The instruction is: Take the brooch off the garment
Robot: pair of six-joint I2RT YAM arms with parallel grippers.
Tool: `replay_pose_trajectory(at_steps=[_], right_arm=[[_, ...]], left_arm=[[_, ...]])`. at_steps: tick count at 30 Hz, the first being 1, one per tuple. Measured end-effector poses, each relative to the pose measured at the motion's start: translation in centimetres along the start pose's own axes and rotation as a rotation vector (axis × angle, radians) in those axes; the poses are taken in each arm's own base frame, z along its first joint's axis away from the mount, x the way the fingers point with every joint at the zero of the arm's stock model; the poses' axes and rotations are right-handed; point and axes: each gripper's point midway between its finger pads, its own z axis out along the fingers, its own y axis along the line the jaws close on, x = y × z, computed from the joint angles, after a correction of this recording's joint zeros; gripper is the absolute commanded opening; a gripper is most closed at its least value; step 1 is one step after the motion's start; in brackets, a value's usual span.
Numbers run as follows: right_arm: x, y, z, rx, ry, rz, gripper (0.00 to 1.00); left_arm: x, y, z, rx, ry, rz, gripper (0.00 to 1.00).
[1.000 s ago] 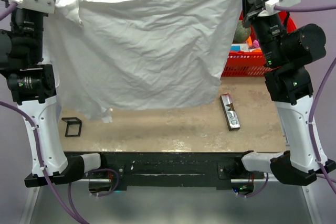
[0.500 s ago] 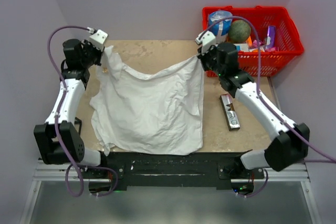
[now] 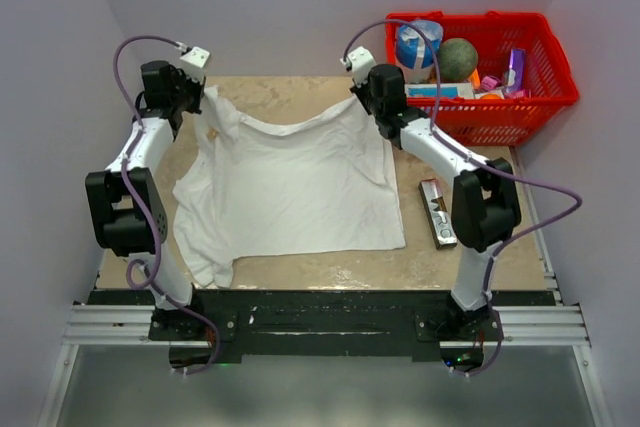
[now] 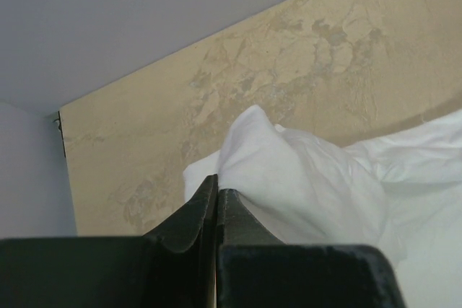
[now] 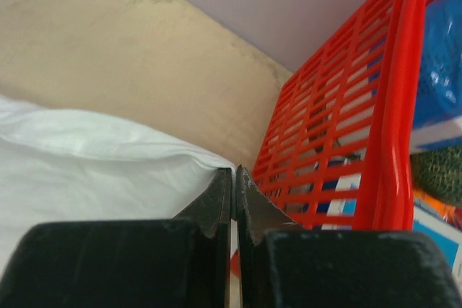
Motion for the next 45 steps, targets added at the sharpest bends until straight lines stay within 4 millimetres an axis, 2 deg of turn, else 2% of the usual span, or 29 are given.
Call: replay_pose_trajectory(at_steps=[2,3,5,6,8,9,12,14,16,17,18,20,22,25,26,28,30,34,38,41,45], right_arm=[[-1.5,-0.5,1.6,0.029,-0.034,0.002,0.0],[-1.7,-0.7,2.2,0.042,-0.034,0.0,0.0],[-2.4,-1.1,3.6,0.075,-0.049,0.001,0.03],[-2.4,-1.2,4.1,0.088,-0.048,-0.002,0.18],[-2.0,-1.3,5.1,0.113,-0.041,-0.001,0.48],[-1.6,-1.3,5.5,0.123,-0.029,-0.004,0.53],[-0.6,-1.1,5.7,0.128,0.002,-0.008,0.65],[-0.8,-0.9,5.6,0.111,0.001,0.001,0.67],[-1.4,-0.2,5.2,0.073,-0.008,0.003,0.7],[-1.8,0.2,4.7,0.048,-0.013,-0.001,0.7],[-2.2,0.5,3.9,0.025,-0.02,-0.005,0.7],[-2.3,1.2,1.7,-0.036,-0.023,-0.022,0.7],[-2.2,1.8,-0.7,-0.097,-0.028,-0.043,0.64],[-1.0,3.3,-3.4,-0.198,-0.012,-0.088,0.6],[0.1,4.1,-4.1,-0.244,0.01,-0.107,0.58],[2.5,5.7,-4.7,-0.318,0.064,-0.132,0.56],[5.5,7.3,-5.2,-0.384,0.139,-0.152,0.51],[11.5,9.8,-6.7,-0.504,0.295,-0.192,0.5],[15.4,10.9,-8.4,-0.569,0.391,-0.232,0.5],[17.1,11.1,-9.1,-0.59,0.434,-0.264,0.5],[19.1,11.0,-9.8,-0.59,0.481,-0.305,0.49]], left_arm=[[0.3,0.6,0.7,-0.027,0.01,-0.021,0.0],[0.5,0.9,1.1,-0.043,0.016,-0.032,0.05],[1.1,1.8,1.6,-0.089,0.035,-0.053,0.32],[1.3,2.2,1.9,-0.111,0.041,-0.06,0.46],[1.7,2.8,2.3,-0.145,0.055,-0.071,0.54],[1.8,3.0,2.3,-0.155,0.058,-0.074,0.58],[1.6,3.3,2.2,-0.173,0.058,-0.085,0.61],[1.3,3.3,1.8,-0.173,0.059,-0.089,0.62],[0.8,3.1,0.5,-0.173,0.064,-0.084,0.65],[0.5,3.0,-0.6,-0.176,0.065,-0.072,0.7],[0.1,2.8,-1.9,-0.18,0.064,-0.059,0.71],[-0.3,2.4,-5.1,-0.198,0.066,-0.02,0.71],[-0.5,2.0,-8.1,-0.221,0.066,0.019,0.71],[0.1,1.3,-10.9,-0.227,0.096,0.045,0.66],[0.6,0.9,-11.2,-0.212,0.117,0.047,0.6],[2.1,-0.1,-11.3,-0.167,0.172,0.043,0.56],[4.6,-1.7,-11.4,-0.097,0.256,0.031,0.51],[11.3,-4.9,-12.1,0.022,0.443,0.018,0.48],[17.8,-7.7,-13.7,0.091,0.619,-0.005,0.48],[20.1,-8.3,-14.3,0.098,0.685,-0.009,0.49],[21.5,-8.2,-14.2,0.079,0.727,0.005,0.49]])
